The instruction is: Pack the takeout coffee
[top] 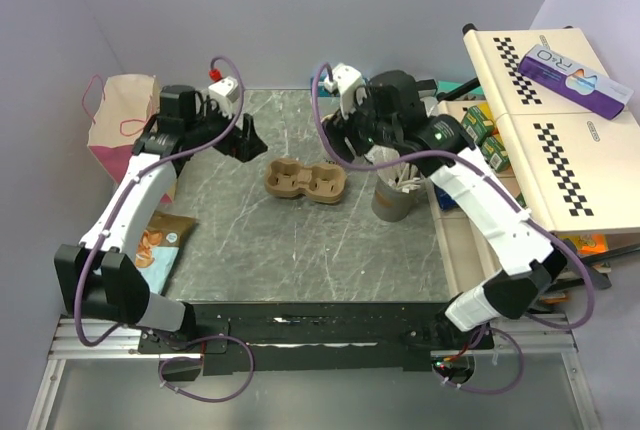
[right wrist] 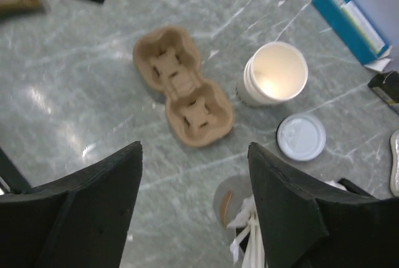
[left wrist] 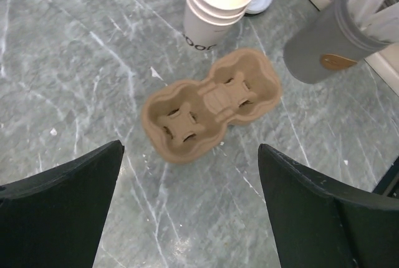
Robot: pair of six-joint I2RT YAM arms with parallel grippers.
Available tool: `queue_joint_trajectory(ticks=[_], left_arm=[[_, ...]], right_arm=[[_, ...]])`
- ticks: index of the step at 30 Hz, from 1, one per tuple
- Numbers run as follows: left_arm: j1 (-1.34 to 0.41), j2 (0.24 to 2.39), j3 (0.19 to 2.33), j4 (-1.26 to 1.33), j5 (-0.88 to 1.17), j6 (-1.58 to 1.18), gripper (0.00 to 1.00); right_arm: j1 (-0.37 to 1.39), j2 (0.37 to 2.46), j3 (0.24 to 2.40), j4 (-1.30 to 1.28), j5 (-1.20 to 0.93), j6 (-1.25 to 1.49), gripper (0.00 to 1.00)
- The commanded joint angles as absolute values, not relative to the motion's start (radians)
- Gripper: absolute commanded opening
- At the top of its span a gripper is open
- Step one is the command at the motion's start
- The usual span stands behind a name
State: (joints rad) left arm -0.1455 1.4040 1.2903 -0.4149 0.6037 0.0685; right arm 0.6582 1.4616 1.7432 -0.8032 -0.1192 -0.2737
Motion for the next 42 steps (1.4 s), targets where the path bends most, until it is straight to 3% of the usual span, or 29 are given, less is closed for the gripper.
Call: queue_joint_trajectory(ticks=[1,3,7,11,23,42], left_arm=[[-0.173,1.477,1.478,-0.429,0.574,0.086,0.94],[-0.173,1.534,1.561,-0.494,0.54,0.066,0.93],[-0.172,1.54,1.549,-0.522,0.535,0.049,0.89],[-0.172,1.447,1.427,-0.465,0.531,0.037,0.9],[-0.173,1.348,1.319,-0.497,0.482,0.08,0.91],[-0.166,1.387,1.298,-0.476,0.499,0.055,0.91]], right_arm=[[0.615,1.537,1.888,-0.721,-0.126,-0.25,0.69],[0.582,1.62,1.98,-0.729,-0.187,-0.284,0.57],[0.54,1.8,2.156,-0.866,-0.409,-0.427,0.55],[0.538,2.004,2.348,-0.995,-0.429,-0.555,0.54],[0.505,2.14,2.303,-0.919,-0.37,-0.638,0.47],[0.477,2.212,2.252,-0.96,-0.333,-0.69,0.39]])
